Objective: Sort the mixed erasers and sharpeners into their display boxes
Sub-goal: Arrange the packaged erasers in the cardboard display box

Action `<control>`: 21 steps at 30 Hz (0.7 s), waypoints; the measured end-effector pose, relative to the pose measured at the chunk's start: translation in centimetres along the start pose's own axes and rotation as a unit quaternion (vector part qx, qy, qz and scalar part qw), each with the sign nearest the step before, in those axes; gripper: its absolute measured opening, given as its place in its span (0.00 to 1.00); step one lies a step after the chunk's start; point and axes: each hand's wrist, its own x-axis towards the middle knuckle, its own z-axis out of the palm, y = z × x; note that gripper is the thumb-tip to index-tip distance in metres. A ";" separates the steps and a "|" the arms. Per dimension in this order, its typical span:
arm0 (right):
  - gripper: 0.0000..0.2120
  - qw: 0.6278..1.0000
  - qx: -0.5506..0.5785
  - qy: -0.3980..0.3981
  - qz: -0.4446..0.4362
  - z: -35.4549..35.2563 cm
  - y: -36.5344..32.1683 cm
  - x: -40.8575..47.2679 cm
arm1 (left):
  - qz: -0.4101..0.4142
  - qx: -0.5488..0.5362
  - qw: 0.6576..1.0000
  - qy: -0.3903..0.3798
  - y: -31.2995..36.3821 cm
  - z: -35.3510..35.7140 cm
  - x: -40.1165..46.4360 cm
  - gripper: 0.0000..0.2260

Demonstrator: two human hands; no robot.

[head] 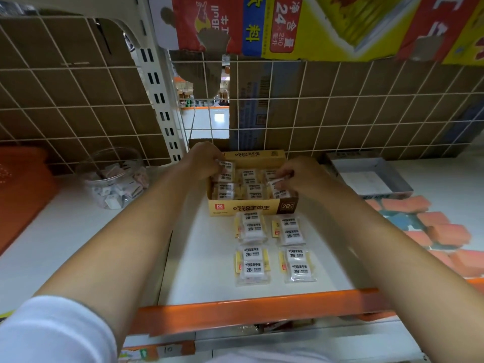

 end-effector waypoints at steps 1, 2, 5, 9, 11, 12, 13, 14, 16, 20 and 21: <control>0.14 1.000 -0.016 -0.001 -0.005 0.1 0.0 0.0 | 0.001 0.007 1.000 0.000 0.0 0.1 0.1 0.13; 0.14 0.999 -0.030 -0.004 -0.008 0.1 0.1 0.1 | 0.003 0.013 1.000 0.001 0.0 0.2 0.1 0.12; 0.13 0.997 -0.079 -0.007 -0.017 0.4 0.3 0.3 | 0.016 0.052 0.998 0.016 -0.3 0.7 0.4 0.10; 0.12 0.982 -0.185 0.001 -0.050 0.5 1.0 0.6 | 0.003 0.055 0.998 0.019 -1.1 1.3 0.9 0.09; 0.12 0.983 -0.177 0.005 -0.048 0.5 1.2 0.4 | -0.001 0.069 0.997 0.015 -1.0 1.5 0.7 0.10; 0.12 0.984 -0.170 0.011 -0.051 0.5 1.2 0.3 | -0.002 0.093 0.996 0.011 -0.9 1.6 0.6 0.10; 0.12 0.985 -0.161 0.019 -0.053 0.6 1.2 0.0 | -0.002 0.130 0.991 0.003 -0.7 1.7 0.4 0.11; 0.12 0.987 -0.144 0.032 -0.055 0.7 1.2 -0.3 | 0.000 0.172 0.985 -0.008 -0.6 1.8 0.1 0.12; 0.12 0.991 -0.091 0.076 -0.056 0.8 1.4 -1.3 | 0.009 0.228 0.973 -0.023 -0.6 2.0 -0.4 0.15; 0.08 0.987 0.000 0.145 -0.070 1.2 1.7 -4.4 | 0.048 0.154 0.985 0.053 -0.6 2.2 -2.4 0.22; 0.07 0.988 0.012 0.140 -0.069 1.4 1.8 -5.3 | 0.071 0.120 0.987 0.083 -0.3 2.3 -3.4 0.22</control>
